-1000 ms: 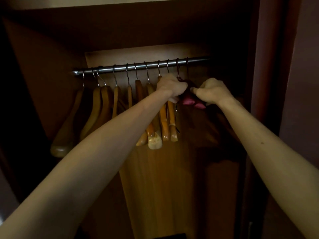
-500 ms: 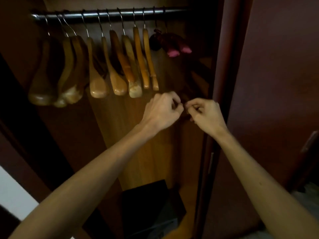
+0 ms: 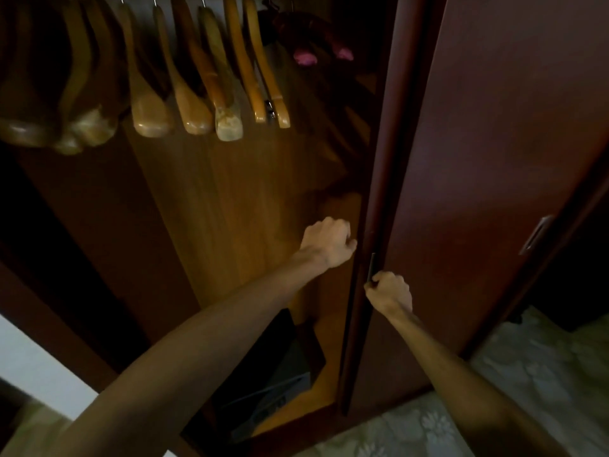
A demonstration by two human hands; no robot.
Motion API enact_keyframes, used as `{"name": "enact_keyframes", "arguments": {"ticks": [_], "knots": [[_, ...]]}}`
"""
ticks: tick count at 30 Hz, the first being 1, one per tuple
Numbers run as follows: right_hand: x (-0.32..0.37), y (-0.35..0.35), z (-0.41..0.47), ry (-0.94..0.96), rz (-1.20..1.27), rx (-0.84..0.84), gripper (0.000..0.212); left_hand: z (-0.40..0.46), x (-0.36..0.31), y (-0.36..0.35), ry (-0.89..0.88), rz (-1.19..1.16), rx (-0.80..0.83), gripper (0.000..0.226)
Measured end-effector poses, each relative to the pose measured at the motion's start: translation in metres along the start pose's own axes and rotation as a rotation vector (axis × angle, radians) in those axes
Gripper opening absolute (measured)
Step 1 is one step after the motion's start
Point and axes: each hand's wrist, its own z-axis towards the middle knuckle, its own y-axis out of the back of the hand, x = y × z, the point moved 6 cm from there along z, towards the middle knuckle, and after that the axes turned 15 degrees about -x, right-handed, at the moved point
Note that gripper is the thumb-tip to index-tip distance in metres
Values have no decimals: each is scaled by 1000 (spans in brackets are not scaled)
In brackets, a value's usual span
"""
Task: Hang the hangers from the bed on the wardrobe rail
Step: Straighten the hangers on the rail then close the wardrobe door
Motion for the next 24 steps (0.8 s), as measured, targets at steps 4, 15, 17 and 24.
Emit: {"name": "enact_keyframes", "arguments": {"ticks": [4, 15, 17, 24], "knots": [[-5, -18, 11, 10, -53, 35, 15, 35, -4, -6, 109, 33, -11, 48], [24, -23, 30, 15, -136, 74, 11, 74, -16, -29, 103, -11, -18, 44], [25, -26, 32, 41, -157, 63, 11, 74, -14, -30, 87, 13, -25, 44], [22, -31, 35, 81, -253, 43, 13, 68, -8, -31, 88, -1, -75, 44]]}}
